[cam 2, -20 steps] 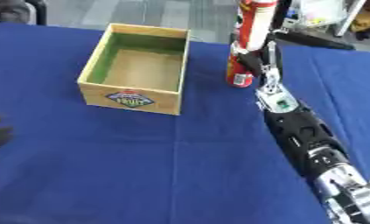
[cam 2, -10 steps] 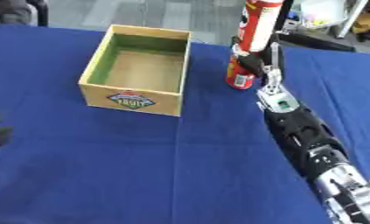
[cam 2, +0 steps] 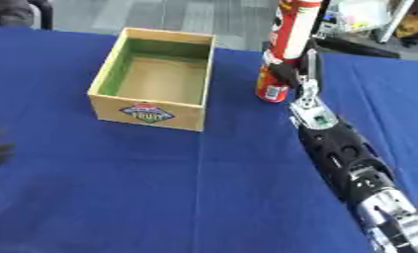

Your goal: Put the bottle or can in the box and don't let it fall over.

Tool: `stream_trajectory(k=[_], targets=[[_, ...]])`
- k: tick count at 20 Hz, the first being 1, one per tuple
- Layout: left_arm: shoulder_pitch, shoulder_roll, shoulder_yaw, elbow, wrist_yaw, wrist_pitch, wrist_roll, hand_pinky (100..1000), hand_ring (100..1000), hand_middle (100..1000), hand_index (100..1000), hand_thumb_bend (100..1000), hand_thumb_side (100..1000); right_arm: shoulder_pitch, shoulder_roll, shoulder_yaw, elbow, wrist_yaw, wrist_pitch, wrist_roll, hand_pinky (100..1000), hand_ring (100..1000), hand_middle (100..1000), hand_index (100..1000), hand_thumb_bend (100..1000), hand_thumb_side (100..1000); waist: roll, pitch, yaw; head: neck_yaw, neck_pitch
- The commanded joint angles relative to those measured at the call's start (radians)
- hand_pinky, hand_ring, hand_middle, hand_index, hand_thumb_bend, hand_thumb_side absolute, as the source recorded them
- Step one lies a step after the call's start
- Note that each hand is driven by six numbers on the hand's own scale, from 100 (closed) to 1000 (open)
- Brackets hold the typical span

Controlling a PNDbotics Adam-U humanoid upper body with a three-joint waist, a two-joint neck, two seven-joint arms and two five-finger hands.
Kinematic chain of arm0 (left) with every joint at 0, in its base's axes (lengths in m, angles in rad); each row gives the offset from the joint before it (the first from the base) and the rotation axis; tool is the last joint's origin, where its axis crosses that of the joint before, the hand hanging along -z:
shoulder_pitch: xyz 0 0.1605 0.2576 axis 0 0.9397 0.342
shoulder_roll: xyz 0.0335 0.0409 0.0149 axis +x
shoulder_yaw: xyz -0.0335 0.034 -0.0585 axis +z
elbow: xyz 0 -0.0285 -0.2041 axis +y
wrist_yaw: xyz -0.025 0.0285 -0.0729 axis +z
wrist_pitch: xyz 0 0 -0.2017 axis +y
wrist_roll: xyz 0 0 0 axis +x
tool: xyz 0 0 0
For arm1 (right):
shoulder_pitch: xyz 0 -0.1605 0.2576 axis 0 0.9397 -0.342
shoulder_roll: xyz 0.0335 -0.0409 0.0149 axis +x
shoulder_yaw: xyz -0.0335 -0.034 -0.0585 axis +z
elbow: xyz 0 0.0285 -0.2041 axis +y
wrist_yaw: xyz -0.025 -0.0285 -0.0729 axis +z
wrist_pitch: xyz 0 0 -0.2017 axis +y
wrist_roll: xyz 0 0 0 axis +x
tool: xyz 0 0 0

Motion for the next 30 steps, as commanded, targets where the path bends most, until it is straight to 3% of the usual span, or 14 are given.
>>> stream_trajectory(k=[1,10,14,21,30], targets=[[-0.008,0.010,0.001,-0.022,0.003,-0.002,0.001,863,822,844,946,440,756,-0.021,-0.040,0.008,-0.077,0.014,0.006,0.030,366,307,204,272,100,100,0.005,-0.018,-0.003,0.005,-0.011],[-0.001,0.008,-0.001,-0.018,0.004,-0.002,-0.001,863,822,844,946,441,755,-0.090,-0.030,0.084,-0.310,0.027,0.094,0.178,366,309,203,277,100,100,0.007,-0.031,-0.007,-0.009,-0.012],[0.001,0.005,-0.004,-0.017,0.004,-0.002,-0.004,864,821,843,946,442,754,-0.147,0.005,0.110,-0.340,0.025,0.132,0.222,369,312,205,282,100,100,0.009,-0.036,0.001,-0.030,-0.014],[-0.003,-0.001,-0.013,-0.019,0.007,-0.001,-0.012,864,821,843,945,443,754,-0.212,0.103,0.114,-0.243,0.066,0.110,0.218,392,329,216,294,100,100,0.016,-0.033,0.039,-0.087,-0.028],[-0.013,-0.010,-0.016,-0.024,0.009,0.000,-0.015,863,821,842,945,445,753,-0.188,0.241,0.112,-0.065,0.130,0.036,0.163,519,446,251,336,100,100,0.023,-0.018,0.075,-0.130,-0.042]])
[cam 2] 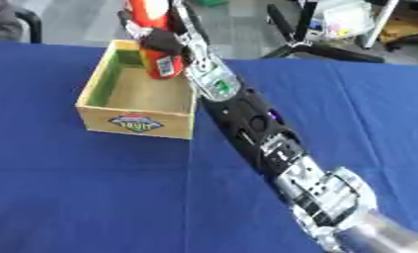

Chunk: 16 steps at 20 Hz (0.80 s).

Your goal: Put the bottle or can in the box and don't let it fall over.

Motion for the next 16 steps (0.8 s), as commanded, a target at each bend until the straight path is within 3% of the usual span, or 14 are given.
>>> stream_trajectory(k=[1,5,6,7,8,9,10,11,12,16], targets=[[-0.016,0.001,-0.001,-0.024,0.003,-0.001,-0.005,863,821,842,945,446,753,-0.006,0.021,-0.007,0.046,0.047,-0.027,-0.034,533,466,268,353,100,100,0.008,-0.012,0.002,-0.010,-0.016],[-0.014,0.003,0.002,-0.024,0.003,-0.001,-0.002,863,821,841,945,446,753,0.018,0.025,-0.021,0.103,0.111,-0.036,-0.085,575,532,325,397,100,100,0.006,-0.012,0.001,-0.013,-0.017],[-0.014,0.003,0.002,-0.024,0.003,-0.001,-0.002,863,821,841,945,447,753,0.021,0.024,-0.025,0.112,0.120,-0.039,-0.096,608,593,403,460,100,100,0.006,-0.012,0.000,-0.013,-0.017],[-0.014,0.003,0.002,-0.024,0.003,-0.001,-0.002,863,821,841,945,447,753,0.024,0.022,-0.027,0.119,0.128,-0.043,-0.104,614,600,413,468,100,100,0.005,-0.013,-0.001,-0.012,-0.017],[-0.014,0.003,0.002,-0.024,0.003,-0.001,-0.002,863,821,841,945,447,753,0.025,0.018,-0.027,0.121,0.138,-0.047,-0.109,675,685,534,616,108,100,0.005,-0.013,-0.003,-0.011,-0.018],[-0.014,0.003,0.002,-0.023,0.003,-0.001,-0.002,863,821,841,945,447,753,0.026,0.016,-0.028,0.122,0.148,-0.052,-0.111,683,697,552,639,129,100,0.005,-0.014,-0.005,-0.010,-0.018],[-0.014,0.003,0.002,-0.023,0.003,-0.001,-0.002,863,821,841,945,448,752,0.026,0.012,-0.028,0.120,0.159,-0.056,-0.111,753,781,695,802,287,253,0.006,-0.014,-0.007,-0.010,-0.017],[-0.013,0.003,0.002,-0.023,0.003,-0.001,-0.002,863,821,841,945,448,752,0.027,0.009,-0.028,0.117,0.169,-0.060,-0.109,753,781,695,802,287,253,0.006,-0.015,-0.009,-0.010,-0.016],[-0.013,0.003,0.003,-0.023,0.002,-0.001,-0.002,863,821,841,945,448,752,0.026,0.006,-0.028,0.112,0.178,-0.065,-0.104,806,839,781,910,371,337,0.006,-0.016,-0.011,-0.010,-0.016],[-0.011,0.004,0.003,-0.022,0.003,-0.001,-0.002,863,821,841,945,449,752,0.016,-0.013,-0.031,0.088,0.213,-0.083,-0.080,891,921,898,973,415,393,0.008,-0.019,-0.018,-0.009,-0.015]])
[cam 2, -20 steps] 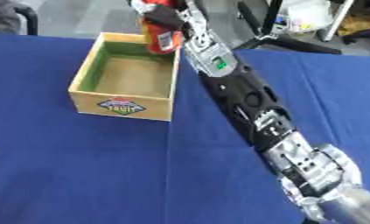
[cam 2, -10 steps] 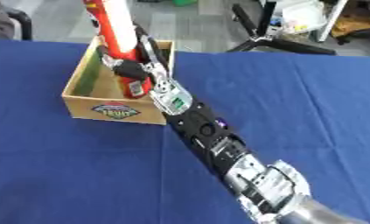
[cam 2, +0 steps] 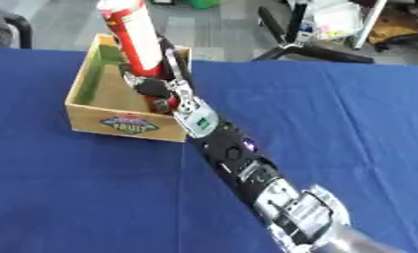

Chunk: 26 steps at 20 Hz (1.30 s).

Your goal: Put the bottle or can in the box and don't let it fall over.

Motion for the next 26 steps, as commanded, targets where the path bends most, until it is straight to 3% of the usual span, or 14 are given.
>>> stream_trajectory(k=[1,6,15,21,26], targets=[[-0.007,0.010,0.005,-0.021,0.003,-0.002,0.000,863,821,841,945,449,752,-0.023,-0.035,-0.007,-0.031,0.032,-0.015,0.019,902,932,913,980,416,395,0.008,-0.020,-0.003,0.002,-0.006],[-0.006,0.011,0.005,-0.019,0.003,-0.002,0.000,863,821,840,945,450,751,-0.036,-0.054,-0.009,-0.065,0.056,-0.010,0.066,957,975,981,1000,419,399,0.008,-0.025,-0.007,0.003,-0.005],[0.002,0.014,0.010,-0.015,0.003,-0.003,0.003,863,822,839,945,452,751,-0.039,-0.104,-0.008,-0.156,0.081,0.029,0.135,964,972,989,1000,413,385,0.005,-0.039,-0.020,0.009,0.000],[0.021,0.027,0.021,-0.007,-0.002,-0.005,0.013,863,822,839,946,454,751,-0.007,-0.234,-0.021,-0.341,-0.003,0.065,0.123,954,961,980,1000,391,371,-0.013,-0.060,-0.060,0.047,0.012],[0.036,0.039,0.033,-0.002,-0.008,-0.008,0.025,864,822,839,946,455,752,0.117,-0.391,-0.064,-0.579,-0.124,0.110,0.085,922,945,953,1000,357,352,-0.028,-0.069,-0.098,0.085,0.019]])
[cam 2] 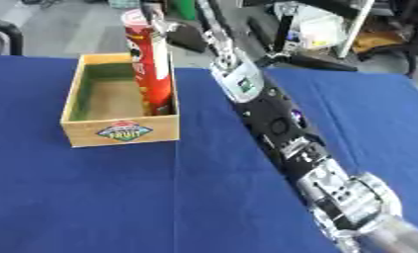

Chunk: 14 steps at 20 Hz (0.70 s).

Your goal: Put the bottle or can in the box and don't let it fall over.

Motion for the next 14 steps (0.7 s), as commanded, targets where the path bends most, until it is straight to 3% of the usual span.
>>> stream_trajectory(k=[1,4,7,10,14], targets=[[0.000,0.029,0.015,-0.009,-0.008,-0.003,0.011,864,822,838,946,455,752,0.059,-0.122,-0.040,-0.164,-0.081,0.028,-0.030,913,937,949,1000,341,352,0.001,-0.020,-0.013,0.024,0.008],[0.004,0.034,0.020,-0.008,-0.011,-0.004,0.016,864,822,838,946,455,752,0.193,-0.181,-0.073,-0.294,-0.134,0.050,-0.053,882,896,930,997,287,344,-0.005,-0.020,-0.038,0.048,0.011],[0.006,0.038,0.023,-0.007,-0.014,-0.005,0.020,864,822,838,946,455,752,0.344,-0.182,-0.106,-0.413,-0.149,0.066,-0.054,863,876,916,994,243,351,-0.011,-0.019,-0.066,0.071,0.016],[0.006,0.037,0.022,-0.006,-0.015,-0.007,0.019,864,823,839,945,455,752,0.486,-0.126,-0.124,-0.481,-0.136,0.072,-0.061,855,887,911,992,194,366,-0.014,-0.020,-0.088,0.086,0.018],[0.014,0.040,0.022,-0.007,-0.019,-0.007,0.018,864,823,838,944,452,754,0.633,-0.016,-0.152,-0.486,-0.072,0.060,-0.103,851,885,901,985,119,417,-0.010,-0.020,-0.108,0.104,0.034]])
